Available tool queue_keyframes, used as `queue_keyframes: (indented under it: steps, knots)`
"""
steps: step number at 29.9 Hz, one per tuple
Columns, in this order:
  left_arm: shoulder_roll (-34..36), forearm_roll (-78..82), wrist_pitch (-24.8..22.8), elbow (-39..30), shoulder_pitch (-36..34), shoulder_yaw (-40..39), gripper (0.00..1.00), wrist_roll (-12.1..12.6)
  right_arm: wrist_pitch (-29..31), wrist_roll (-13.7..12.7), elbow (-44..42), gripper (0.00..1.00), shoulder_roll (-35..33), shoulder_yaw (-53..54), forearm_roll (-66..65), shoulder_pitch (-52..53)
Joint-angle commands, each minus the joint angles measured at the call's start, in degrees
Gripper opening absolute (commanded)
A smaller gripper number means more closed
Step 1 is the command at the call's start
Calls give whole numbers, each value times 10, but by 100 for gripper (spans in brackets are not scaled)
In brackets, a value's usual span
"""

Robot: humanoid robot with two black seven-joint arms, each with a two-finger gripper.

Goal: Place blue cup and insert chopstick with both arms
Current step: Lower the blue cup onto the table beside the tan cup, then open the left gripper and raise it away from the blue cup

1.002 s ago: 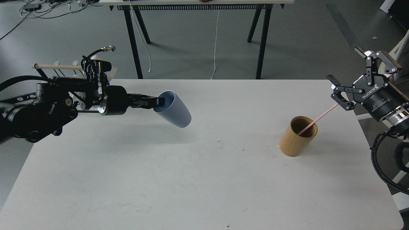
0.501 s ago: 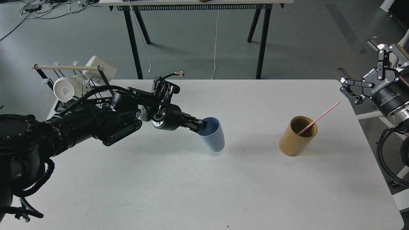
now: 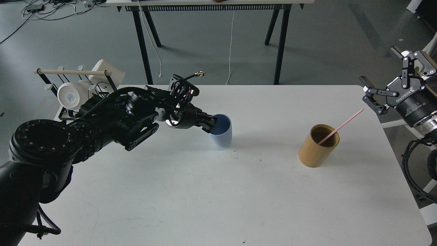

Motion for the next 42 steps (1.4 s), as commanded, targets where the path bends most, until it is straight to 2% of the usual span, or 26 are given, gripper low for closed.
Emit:
queue_keyframes:
  steps: [1,11,22,31,35,40,42]
  knots:
    - [0,0,-1,0,0,1,6,0,0,0,-3,97,-1,-1,0,-1]
    - [0,-2,-7,-45,2,0,11,0,0,0,-12,97,3,-4,0,-4]
    - [0,-1,-8,-46,7,0,16,0,0,0,-13,97,3,-3,0,-7]
    - [0,-11,-12,-50,5,-22,44,0,0,0,-13,97,4,-3,0,-8]
    - [9,-11,-35,-71,4,-51,54,0,0,0,-13,97,4,-3,0,-8]
    - [38,-44,-82,-95,3,-125,83,0,0,0,-12,97,4,-1,-3,-7]
    - [49,-63,-101,-95,7,-152,89,0,0,0,-8,99,1,-2,-13,-5]
